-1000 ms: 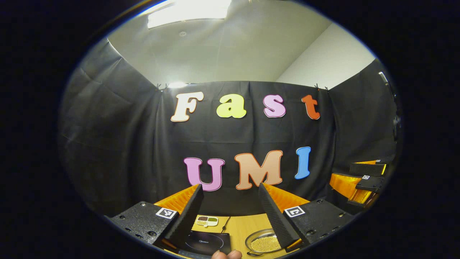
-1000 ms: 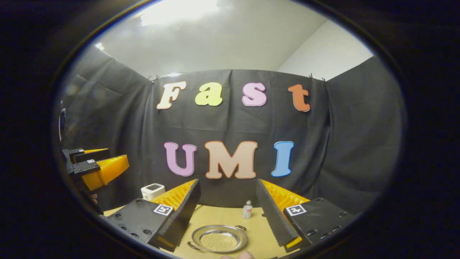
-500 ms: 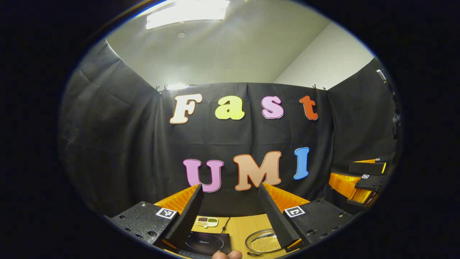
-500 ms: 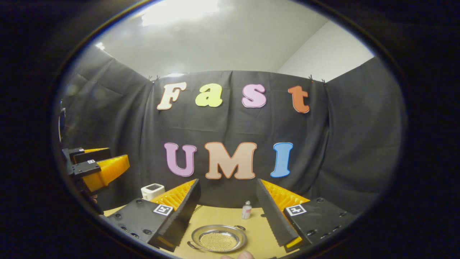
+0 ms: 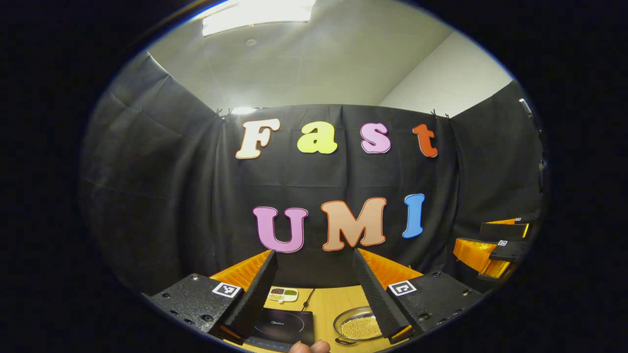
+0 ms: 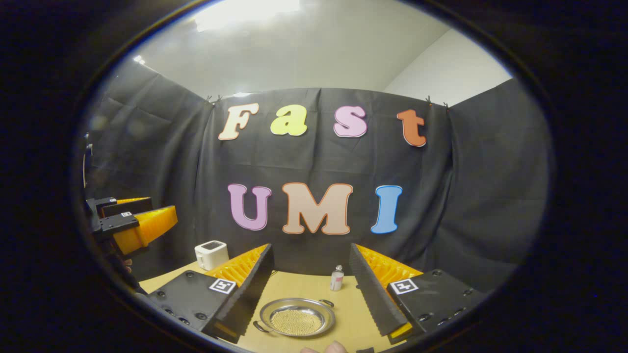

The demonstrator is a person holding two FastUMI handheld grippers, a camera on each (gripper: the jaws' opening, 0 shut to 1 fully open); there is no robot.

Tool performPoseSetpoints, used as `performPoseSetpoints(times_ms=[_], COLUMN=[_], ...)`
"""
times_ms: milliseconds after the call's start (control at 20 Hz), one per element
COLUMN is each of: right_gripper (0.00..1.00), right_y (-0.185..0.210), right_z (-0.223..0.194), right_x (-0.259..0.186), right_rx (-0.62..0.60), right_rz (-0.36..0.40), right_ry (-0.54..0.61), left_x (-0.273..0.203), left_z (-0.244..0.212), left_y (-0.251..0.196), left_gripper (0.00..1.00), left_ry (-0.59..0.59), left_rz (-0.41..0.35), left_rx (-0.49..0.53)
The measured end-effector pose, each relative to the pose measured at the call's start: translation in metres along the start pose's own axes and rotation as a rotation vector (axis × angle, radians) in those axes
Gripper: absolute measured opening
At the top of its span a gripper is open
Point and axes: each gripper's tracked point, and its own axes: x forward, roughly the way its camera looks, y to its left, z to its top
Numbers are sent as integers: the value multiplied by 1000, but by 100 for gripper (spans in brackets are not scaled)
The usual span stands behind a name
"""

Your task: First push the handle of the pot to place it horizontally, then grasp the pot with both hands and set it on the induction cooktop.

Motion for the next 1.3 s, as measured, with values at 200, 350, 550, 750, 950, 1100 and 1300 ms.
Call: performPoseSetpoints(times_ms=[200,350,550,750,950,1100,1300], right_gripper=[99,99,99,99,97,89,59], right_y=[-10,-19,-17,-9,18,48,80], right_z=[-26,-47,-81,-115,-154,-180,-253], right_x=[1,5,11,26,50,64,72], right_rx=[2,16,23,26,9,47,93], right_rz=[33,50,46,-18,-76,-110,-125], right_ry=[58,81,154,231,323,381,530], left_x=[-8,-16,-19,8,48,80,97], left_z=[-25,-44,-84,-119,-145,-173,-219], left_y=[-5,-12,-13,4,36,56,76], left_gripper=[94,94,94,94,94,95,94], left_ry=[56,108,206,263,275,289,365], left_rz=[22,40,29,-32,-95,-155,-204], left_rx=[21,11,-23,-25,-29,-33,-51])
